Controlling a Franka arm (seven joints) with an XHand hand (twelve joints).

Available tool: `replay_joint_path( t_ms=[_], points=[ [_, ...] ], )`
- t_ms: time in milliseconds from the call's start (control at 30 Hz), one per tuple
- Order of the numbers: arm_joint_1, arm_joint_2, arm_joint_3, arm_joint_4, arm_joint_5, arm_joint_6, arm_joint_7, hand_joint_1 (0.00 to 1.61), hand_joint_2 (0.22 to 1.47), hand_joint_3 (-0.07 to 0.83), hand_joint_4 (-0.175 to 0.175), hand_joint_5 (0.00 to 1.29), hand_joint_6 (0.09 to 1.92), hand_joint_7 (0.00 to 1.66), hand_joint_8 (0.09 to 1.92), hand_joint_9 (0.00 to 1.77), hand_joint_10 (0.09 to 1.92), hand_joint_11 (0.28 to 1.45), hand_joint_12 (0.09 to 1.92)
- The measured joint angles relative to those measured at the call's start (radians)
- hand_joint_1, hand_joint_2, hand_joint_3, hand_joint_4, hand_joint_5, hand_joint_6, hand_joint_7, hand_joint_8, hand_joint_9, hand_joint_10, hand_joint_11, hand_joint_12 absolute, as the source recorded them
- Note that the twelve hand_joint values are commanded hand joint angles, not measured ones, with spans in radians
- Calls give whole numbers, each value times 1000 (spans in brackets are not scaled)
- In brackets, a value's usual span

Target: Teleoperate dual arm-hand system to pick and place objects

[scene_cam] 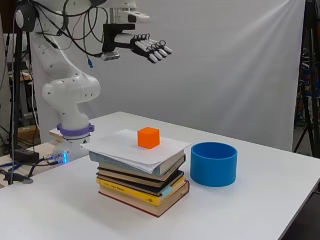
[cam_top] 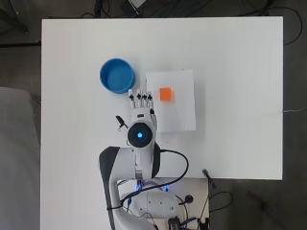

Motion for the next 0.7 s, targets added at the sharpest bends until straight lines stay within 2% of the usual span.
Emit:
replay_joint_path(
  t_ms=[233,700],
  points=[
    [1,86,-20,160,15,0,-11,215,1023,7,72,212,87,307,87,399,87,456,87],
    [-1,160,-19,150,7,25,33,188,1040,4,85,248,87,337,87,430,87,461,87]
  ],
)
